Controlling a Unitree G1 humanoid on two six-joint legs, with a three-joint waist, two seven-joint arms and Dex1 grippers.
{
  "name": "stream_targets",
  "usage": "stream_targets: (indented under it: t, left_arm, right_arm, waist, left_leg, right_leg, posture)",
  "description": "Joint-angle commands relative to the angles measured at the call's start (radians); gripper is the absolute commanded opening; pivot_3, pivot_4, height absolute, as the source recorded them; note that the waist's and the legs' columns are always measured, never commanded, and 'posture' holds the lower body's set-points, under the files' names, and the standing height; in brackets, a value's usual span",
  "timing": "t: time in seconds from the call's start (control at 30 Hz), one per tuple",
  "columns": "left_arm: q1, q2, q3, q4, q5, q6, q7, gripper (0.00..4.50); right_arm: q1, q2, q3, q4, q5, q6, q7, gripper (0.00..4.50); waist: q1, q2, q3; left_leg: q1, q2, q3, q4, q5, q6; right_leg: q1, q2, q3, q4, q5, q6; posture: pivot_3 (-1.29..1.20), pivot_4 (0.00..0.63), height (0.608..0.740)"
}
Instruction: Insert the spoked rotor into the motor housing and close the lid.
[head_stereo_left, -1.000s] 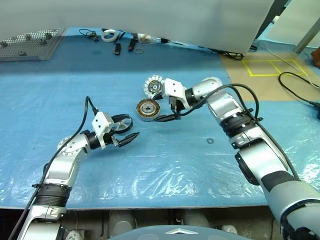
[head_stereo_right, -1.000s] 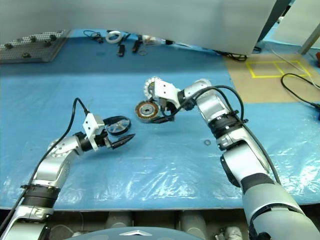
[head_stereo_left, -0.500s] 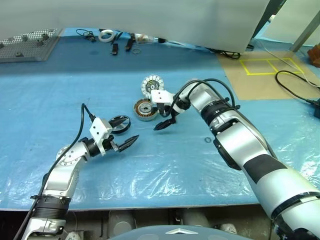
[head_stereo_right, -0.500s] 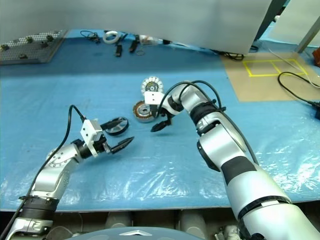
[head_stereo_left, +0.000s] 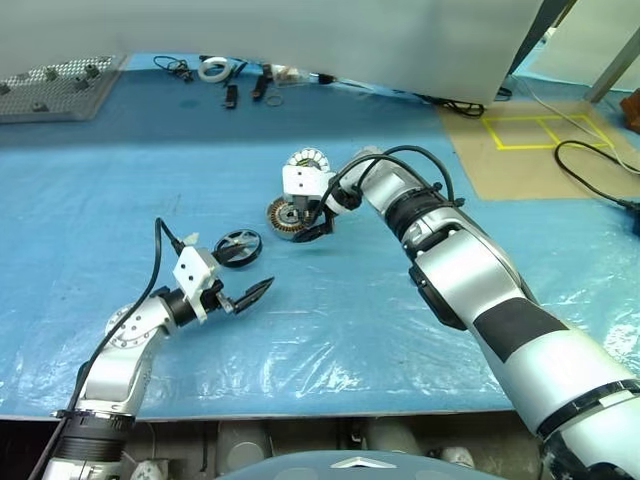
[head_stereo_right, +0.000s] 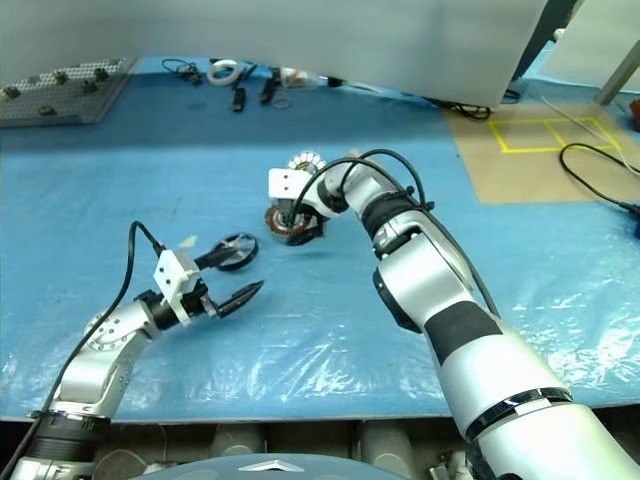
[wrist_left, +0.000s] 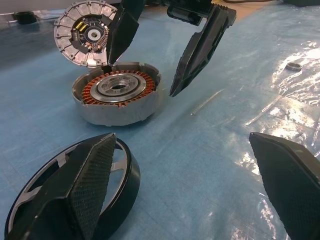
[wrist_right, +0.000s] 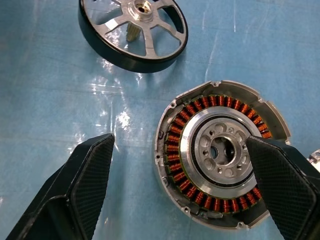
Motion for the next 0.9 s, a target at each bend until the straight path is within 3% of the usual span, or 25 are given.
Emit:
stream_targets:
  t: [0.03,0.27,0.9]
  left_arm:
    - [0.002,0.003,0.006,-0.059,-0.006,0.003,0.013,4.5]
    - [0.027,0.002,0.003,-0.086,-0.006,0.012,0.024,4.5]
    - [0.043,-0.005,-0.004,-0.098,0.001,0.019,0.05,4.5]
  right_arm:
    - [-0.01,0.017,-0.016,0.001,-0.02,0.004,-0.063,4.46]
    - [0.023,0.019,-0.016,0.014,-0.06,0.014,-0.115,4.46]
    - [0.041,0.05,-0.05,0.008,-0.08,0.012,-0.068,4.46]
  waist:
    - [0.0,0.0,0.0]
    - [0.0,0.0,0.0]
    - [0.0,0.001,0.0]
  left_leg:
    - [0.0,0.0,0.0,0.0,0.0,0.0]
    - [0.0,0.001,0.0,0.0,0.0,0.0]
    - [0.0,0.001,0.001,0.001,0.0,0.0]
  right_leg:
    - [0.0,0.0,0.0,0.0,0.0,0.0]
    - [0.0,0.0,-0.001,0.0,0.0,0.0]
    - [0.0,0.0,-0.001,0.0,0.0,0.0]
  posture:
    - [0.0,0.15,0.74]
    - [0.0,0.15,0.74]
    - [0.0,0.15,0.74]
